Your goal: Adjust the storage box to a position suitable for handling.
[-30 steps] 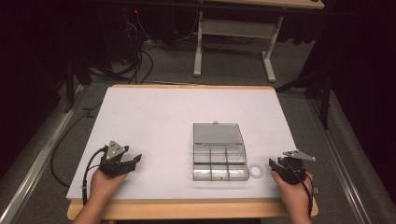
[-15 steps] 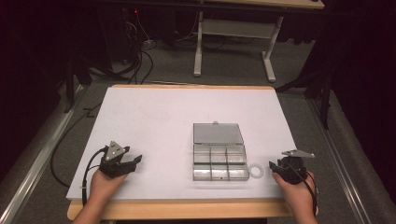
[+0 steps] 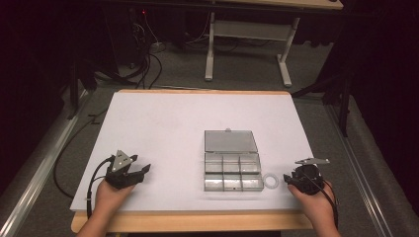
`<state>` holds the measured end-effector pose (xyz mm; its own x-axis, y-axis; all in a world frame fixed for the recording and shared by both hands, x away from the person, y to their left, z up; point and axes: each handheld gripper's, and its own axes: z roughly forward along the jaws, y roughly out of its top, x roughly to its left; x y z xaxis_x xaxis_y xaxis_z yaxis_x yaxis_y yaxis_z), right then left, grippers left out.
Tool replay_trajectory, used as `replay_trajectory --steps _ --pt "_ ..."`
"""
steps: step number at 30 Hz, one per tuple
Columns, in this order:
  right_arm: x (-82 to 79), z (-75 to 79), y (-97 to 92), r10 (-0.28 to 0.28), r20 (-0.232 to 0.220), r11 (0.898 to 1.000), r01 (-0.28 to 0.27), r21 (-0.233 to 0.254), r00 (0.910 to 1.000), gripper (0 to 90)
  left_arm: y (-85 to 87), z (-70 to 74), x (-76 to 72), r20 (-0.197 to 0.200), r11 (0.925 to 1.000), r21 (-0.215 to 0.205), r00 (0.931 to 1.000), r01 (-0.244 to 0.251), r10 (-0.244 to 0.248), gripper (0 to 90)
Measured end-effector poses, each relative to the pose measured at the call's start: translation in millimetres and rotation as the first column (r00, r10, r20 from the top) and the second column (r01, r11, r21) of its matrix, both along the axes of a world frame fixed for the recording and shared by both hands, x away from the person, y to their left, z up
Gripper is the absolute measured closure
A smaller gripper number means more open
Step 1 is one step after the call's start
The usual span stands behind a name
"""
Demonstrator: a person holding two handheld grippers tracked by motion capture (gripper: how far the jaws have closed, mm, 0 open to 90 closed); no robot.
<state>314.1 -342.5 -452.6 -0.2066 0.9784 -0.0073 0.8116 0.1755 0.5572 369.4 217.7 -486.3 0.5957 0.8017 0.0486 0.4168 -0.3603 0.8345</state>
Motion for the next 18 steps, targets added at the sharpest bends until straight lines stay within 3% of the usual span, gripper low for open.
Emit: replay_trajectory --steps 5,18 --pt "1.7 0.4 -1.2 0.001 -0.047 1.0 -0.001 0.006 0.9989 63.1 -0.4 -0.1 -0.4 0.003 1.0 0.002 1.0 -0.001 0.001 37.2" --pt "3.6 3.0 1.3 0.024 -0.106 1.0 -0.025 -0.009 0.9941 61.8 0.0 -0.1 -0.5 0.003 1.0 -0.002 1.0 -0.007 0.007 36.0"
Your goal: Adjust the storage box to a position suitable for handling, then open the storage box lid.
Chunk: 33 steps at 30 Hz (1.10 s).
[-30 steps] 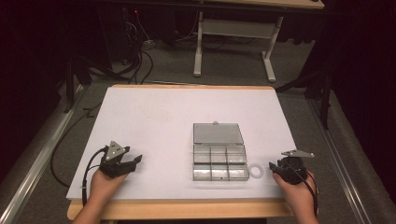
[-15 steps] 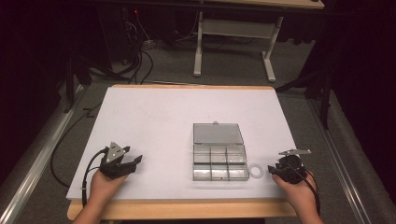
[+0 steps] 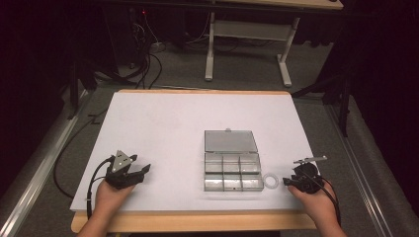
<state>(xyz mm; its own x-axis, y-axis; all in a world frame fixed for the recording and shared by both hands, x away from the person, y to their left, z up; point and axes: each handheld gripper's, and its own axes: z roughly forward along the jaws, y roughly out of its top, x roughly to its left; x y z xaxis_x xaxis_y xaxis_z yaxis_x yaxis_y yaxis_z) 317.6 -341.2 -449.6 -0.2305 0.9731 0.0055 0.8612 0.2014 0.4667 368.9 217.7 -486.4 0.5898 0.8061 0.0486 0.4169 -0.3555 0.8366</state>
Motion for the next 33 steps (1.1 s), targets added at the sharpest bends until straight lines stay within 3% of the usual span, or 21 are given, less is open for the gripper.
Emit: replay_trajectory --steps 9,21,33 --pt "-1.4 6.1 2.3 0.015 -0.021 1.0 -0.015 0.0 0.9997 60.9 -1.8 -0.1 -1.3 0.015 0.9998 0.021 0.9999 -0.008 0.008 35.6" --pt "0.8 7.7 6.3 0.049 -0.072 0.999 -0.05 -0.017 0.9962 60.3 -0.3 -0.1 -0.9 0.01 0.9999 0.004 0.9999 -0.01 0.01 35.4" --pt "4.2 12.5 12.0 0.085 -0.108 0.995 -0.09 -0.041 0.9906 60.6 -1.2 0.0 -1.8 0.016 0.9998 0.016 0.9998 -0.008 0.008 33.7"
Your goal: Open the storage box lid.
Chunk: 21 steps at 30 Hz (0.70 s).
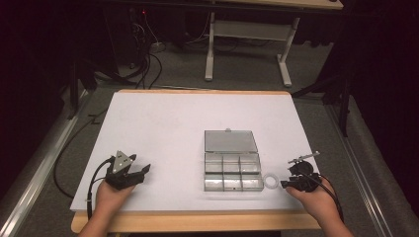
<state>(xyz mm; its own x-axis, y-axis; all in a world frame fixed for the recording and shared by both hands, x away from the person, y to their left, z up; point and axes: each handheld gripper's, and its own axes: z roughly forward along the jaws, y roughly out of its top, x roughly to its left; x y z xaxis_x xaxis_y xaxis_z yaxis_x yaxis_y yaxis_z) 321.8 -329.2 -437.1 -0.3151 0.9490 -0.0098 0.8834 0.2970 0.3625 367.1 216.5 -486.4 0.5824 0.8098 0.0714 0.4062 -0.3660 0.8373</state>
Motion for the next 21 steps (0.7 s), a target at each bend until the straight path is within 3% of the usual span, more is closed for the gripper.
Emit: replay_trajectory --steps 7,21 --pt "3.4 1.2 -0.5 0.008 -0.038 1.0 -0.008 0.002 0.9992 60.4 -0.4 -0.1 0.1 0.001 1.0 0.003 1.0 0.0 0.0 33.5" --pt "9.0 8.3 7.2 0.044 -0.065 0.999 -0.045 -0.009 0.9969 61.3 -0.4 -0.2 0.1 0.001 1.0 0.003 1.0 0.001 -0.001 33.3"
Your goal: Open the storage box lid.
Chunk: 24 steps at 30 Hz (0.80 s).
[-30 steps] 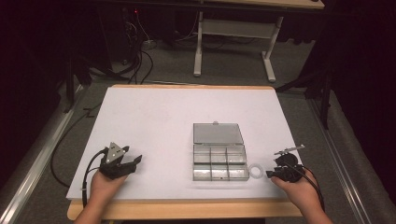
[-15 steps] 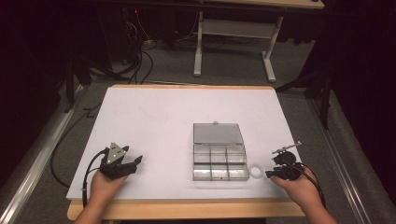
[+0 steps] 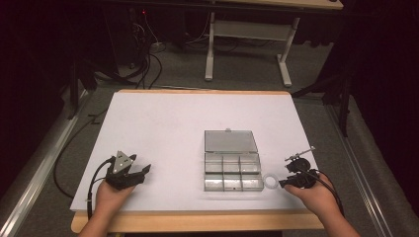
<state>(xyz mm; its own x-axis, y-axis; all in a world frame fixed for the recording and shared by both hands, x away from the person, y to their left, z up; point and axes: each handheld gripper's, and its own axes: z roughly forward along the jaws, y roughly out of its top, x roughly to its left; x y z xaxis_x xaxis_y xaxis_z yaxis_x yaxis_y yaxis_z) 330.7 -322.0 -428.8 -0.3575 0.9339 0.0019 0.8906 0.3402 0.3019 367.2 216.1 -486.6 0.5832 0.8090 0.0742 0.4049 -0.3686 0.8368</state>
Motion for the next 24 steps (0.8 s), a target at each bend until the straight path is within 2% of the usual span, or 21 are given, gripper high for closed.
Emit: replay_trajectory --steps 3,13,16,20,24 --pt "2.9 0.1 2.7 0.007 0.002 1.0 -0.007 0.005 1.0 61.7 -0.2 0.0 0.1 -0.003 1.0 0.0 1.0 0.002 -0.002 33.4" --pt "15.5 -5.0 14.5 0.039 -0.033 0.999 -0.039 0.011 0.9987 65.6 -0.1 0.0 0.0 -0.003 1.0 -0.002 1.0 0.008 -0.008 33.4" --pt "18.1 -5.5 16.9 0.047 -0.029 0.999 -0.046 0.011 0.9985 66.6 0.1 0.0 0.0 -0.003 1.0 -0.003 1.0 0.008 -0.008 33.4" --pt "22.6 -5.5 20.8 0.042 -0.048 0.999 -0.042 0.007 0.9979 69.1 0.2 0.0 -0.1 -0.002 0.9999 -0.006 1.0 0.009 -0.009 33.4" --pt "25.5 -4.0 23.2 0.046 -0.053 0.999 -0.045 0.026 0.9976 69.4 0.4 0.1 0.0 -0.004 0.9999 -0.007 0.9999 0.01 -0.01 33.4"
